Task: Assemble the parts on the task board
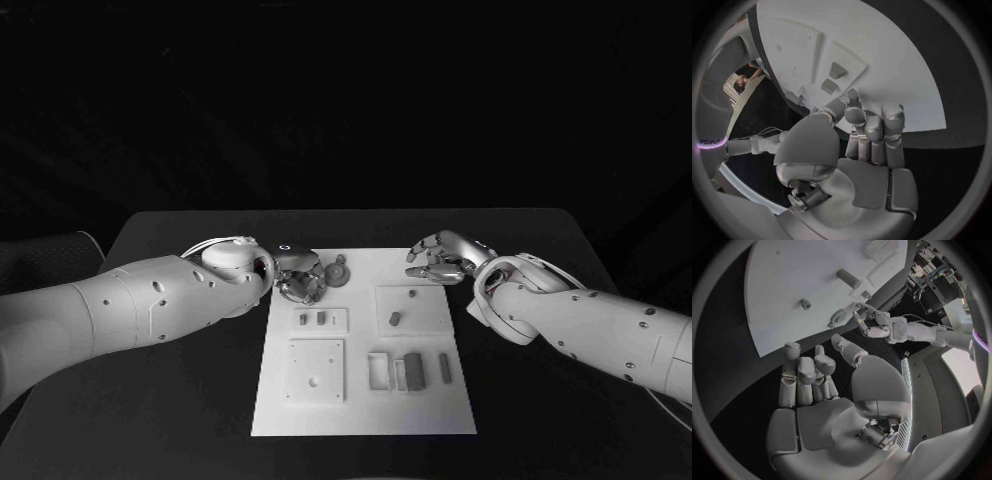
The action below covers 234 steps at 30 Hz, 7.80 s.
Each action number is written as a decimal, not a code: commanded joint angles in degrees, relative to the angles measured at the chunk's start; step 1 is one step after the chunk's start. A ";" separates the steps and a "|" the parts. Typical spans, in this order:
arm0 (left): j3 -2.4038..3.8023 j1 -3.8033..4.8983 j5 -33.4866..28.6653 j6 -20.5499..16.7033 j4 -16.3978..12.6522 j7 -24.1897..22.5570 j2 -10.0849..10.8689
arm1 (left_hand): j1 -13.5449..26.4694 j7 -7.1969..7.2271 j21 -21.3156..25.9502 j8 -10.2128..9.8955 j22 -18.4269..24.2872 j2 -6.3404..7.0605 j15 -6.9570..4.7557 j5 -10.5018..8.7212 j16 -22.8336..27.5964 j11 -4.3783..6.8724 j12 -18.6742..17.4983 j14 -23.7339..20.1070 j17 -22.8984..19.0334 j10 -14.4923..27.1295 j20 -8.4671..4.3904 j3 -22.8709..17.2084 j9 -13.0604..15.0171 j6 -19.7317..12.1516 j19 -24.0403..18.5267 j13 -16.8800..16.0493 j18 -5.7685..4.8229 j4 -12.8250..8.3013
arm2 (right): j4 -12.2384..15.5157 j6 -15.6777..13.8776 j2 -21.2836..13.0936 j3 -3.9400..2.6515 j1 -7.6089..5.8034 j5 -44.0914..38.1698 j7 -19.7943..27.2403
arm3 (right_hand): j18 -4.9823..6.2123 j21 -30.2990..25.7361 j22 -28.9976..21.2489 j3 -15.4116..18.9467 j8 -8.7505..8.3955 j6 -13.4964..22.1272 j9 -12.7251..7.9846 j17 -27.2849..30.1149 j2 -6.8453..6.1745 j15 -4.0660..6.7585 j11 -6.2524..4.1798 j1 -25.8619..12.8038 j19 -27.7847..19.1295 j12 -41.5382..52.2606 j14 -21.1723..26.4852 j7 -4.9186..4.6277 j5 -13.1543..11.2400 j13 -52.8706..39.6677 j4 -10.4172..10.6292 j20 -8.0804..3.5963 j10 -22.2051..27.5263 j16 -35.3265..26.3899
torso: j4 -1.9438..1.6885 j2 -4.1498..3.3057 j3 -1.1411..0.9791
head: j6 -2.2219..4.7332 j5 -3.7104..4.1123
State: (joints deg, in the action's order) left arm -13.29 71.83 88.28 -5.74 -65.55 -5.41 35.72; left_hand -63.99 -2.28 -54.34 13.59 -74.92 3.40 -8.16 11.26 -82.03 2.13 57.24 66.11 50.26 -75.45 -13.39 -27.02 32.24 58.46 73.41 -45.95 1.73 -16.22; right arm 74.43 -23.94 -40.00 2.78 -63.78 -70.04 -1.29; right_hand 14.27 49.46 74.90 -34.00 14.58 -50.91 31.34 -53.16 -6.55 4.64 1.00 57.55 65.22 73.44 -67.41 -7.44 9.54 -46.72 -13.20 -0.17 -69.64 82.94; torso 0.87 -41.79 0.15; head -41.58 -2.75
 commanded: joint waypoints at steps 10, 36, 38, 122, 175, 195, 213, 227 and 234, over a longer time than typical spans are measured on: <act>-0.10 -0.11 -0.09 -0.23 -0.13 -0.40 0.08 | -0.19 -2.29 0.15 -0.35 -0.67 0.65 0.13 -0.29 -0.06 -0.20 -0.01 0.42 -0.10 -0.30 -0.04 0.21 -0.14 1.55 0.38 0.15 5.59 -0.09 | -0.03 0.64 0.04 -0.03 0.01 -0.19 0.17 | 0.73 -0.19 0.98 0.00 -0.36 0.08 0.10 0.02 -0.10 -0.01 0.36 -0.40 -0.12 0.03 -0.58 -0.45 0.12 -0.08 0.26 -0.40 0.09 -0.28 | 0.00 0.00 0.00 | 0.03 -0.02; -0.08 -0.15 -0.74 -1.35 0.13 0.24 0.58 | -0.18 -2.88 0.36 -1.92 -0.49 2.61 0.61 -0.24 -0.10 -0.72 -0.12 1.07 -0.18 -1.43 0.31 1.20 -0.67 -1.44 1.03 1.47 5.86 -0.09 | -0.14 0.63 0.12 -0.03 0.01 -0.20 0.20 | 0.73 -0.20 0.98 0.00 -0.37 0.08 0.12 0.02 -0.10 -0.02 0.36 -0.40 -0.12 0.03 -0.58 -0.44 0.12 -0.07 0.27 -0.40 0.09 -0.28 | 0.01 -0.01 0.02 | 0.08 -0.05; -0.08 -0.15 -0.74 -1.48 0.20 0.35 0.62 | -0.20 -2.90 0.38 -2.07 -0.47 2.65 0.63 -0.22 -0.09 -0.74 -0.09 1.13 -0.18 -1.48 0.33 1.25 -0.71 -1.75 1.10 1.55 5.89 -0.09 | -0.13 0.63 0.12 -0.03 0.01 -0.20 0.20 | 0.73 -0.20 0.98 0.00 -0.37 0.08 0.12 0.02 -0.10 -0.02 0.36 -0.40 -0.12 0.03 -0.58 -0.44 0.12 -0.07 0.27 -0.40 0.09 -0.28 | 0.00 -0.02 0.03 | 0.11 -0.04; 4.57 0.79 -50.49 -10.24 -9.59 -10.23 12.96 | 1.23 -7.48 27.80 -1.39 14.88 2.90 8.29 0.18 30.27 -6.45 -34.80 -11.50 -10.46 12.63 7.74 -1.71 -2.17 -6.41 -13.43 18.90 2.20 -0.03 | -4.70 2.27 1.46 2.33 3.04 -6.22 2.07 | 0.73 -0.39 1.02 -0.06 -1.48 1.69 -0.14 -0.06 -0.10 -0.65 1.03 1.44 -0.50 0.08 -0.14 -1.13 -0.45 0.02 -2.52 -0.18 0.30 -0.37 | 0.02 -0.02 0.01 | 0.86 0.62; 4.57 0.79 -50.93 -10.28 -9.43 -9.83 12.84 | 0.17 -7.56 28.13 -1.26 14.94 3.02 8.41 0.01 30.57 -6.47 -35.26 -11.41 -10.21 12.37 7.94 -1.61 -2.21 -6.73 -13.26 19.11 2.41 -0.22 | -6.24 1.30 2.86 2.37 4.08 -9.03 1.41 | 0.73 -0.18 1.12 -0.45 1.29 -3.62 1.41 -0.10 1.80 0.85 -0.74 4.68 -0.84 -0.10 -0.16 0.76 -0.34 0.26 -3.51 -0.22 -0.23 -0.33 | 0.00 -0.02 0.00 | 0.64 0.69; 4.57 0.79 -50.93 -10.43 -9.36 -9.62 12.93 | 0.00 -7.60 28.23 -1.25 14.95 3.03 8.46 -0.11 30.67 -6.50 -35.40 -11.43 -10.14 12.36 7.99 -1.53 -2.24 -6.87 -13.27 19.16 2.42 -0.21 | -7.09 1.18 3.01 2.37 4.10 -10.12 1.45 | 0.73 -0.16 1.13 -0.52 1.27 -3.69 1.43 -0.10 1.64 0.96 -0.82 5.06 -0.91 -0.16 -0.14 0.83 -0.32 0.27 -3.57 -0.25 -0.27 -0.34 | 0.02 -0.03 0.00 | 0.53 0.68; 4.57 0.79 -50.93 -10.83 -9.32 -9.54 12.99 | -0.24 -7.63 28.30 -1.22 14.95 2.82 8.48 -0.14 30.73 -6.51 -35.49 -11.40 -10.07 12.29 8.02 -1.55 -2.25 -6.94 -13.21 19.19 2.45 -0.18 | -7.12 0.86 3.05 2.37 4.10 -11.38 1.86 | 0.73 0.00 1.17 -0.92 2.21 -5.89 1.95 -0.19 3.07 1.33 -1.36 5.90 -1.17 -0.33 0.00 1.43 -0.19 0.27 -3.54 -0.18 -0.39 -0.25 | 0.02 0.00 -0.01 | 0.48 0.78; 4.58 0.79 -50.93 -11.06 -9.13 -9.57 12.96 | -0.27 -7.63 28.31 -1.18 14.93 2.68 8.47 -0.16 30.73 -6.50 -35.52 -11.31 -10.01 12.21 8.03 -1.50 -2.25 -6.96 -13.12 19.19 2.47 -0.12 | -7.11 0.40 3.28 2.36 4.10 -11.84 2.21 | 0.73 0.14 1.07 -0.54 3.36 -8.55 2.72 -0.17 3.68 2.03 -2.38 4.89 -1.19 -0.56 0.05 2.44 -1.71 0.15 -3.42 -0.17 -0.26 -0.26 | 0.01 -0.02 0.02 | 0.40 0.90; 4.58 0.79 -50.93 -11.17 -8.94 -9.59 12.93 | -0.31 -7.63 28.31 -1.16 14.92 2.63 8.46 -0.16 30.73 -6.50 -35.54 -11.27 -9.98 12.17 8.02 -1.49 -2.26 -6.98 -13.07 19.20 2.48 -0.12 | -6.90 -0.45 3.32 2.36 4.10 -12.01 2.64 | 0.73 0.13 1.04 -0.56 3.41 -8.67 2.81 -0.16 3.90 2.11 -2.45 4.76 -1.17 -0.59 0.06 2.52 -1.83 0.11 -3.40 -0.18 -0.22 -0.28 | -0.01 -0.01 0.00 | 0.38 0.91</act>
State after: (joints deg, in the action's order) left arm -8.74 72.58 37.73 -16.39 -74.45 -14.58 48.75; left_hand -63.93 -8.61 -26.38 12.15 -60.07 6.17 0.11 11.49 -51.69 -2.88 21.94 54.74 40.21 -65.01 -5.70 -28.81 30.05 49.85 60.20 -26.81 3.56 -16.44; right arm 67.41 -24.96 -36.75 4.95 -59.97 -80.98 1.06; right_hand 14.44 49.24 74.90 -34.63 17.74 -58.01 34.14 -53.27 -3.15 6.34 -1.14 62.59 64.16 73.22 -67.42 -3.90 7.98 -46.54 -16.85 -0.19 -69.93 82.71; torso 0.88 -41.80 0.15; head -41.20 -1.83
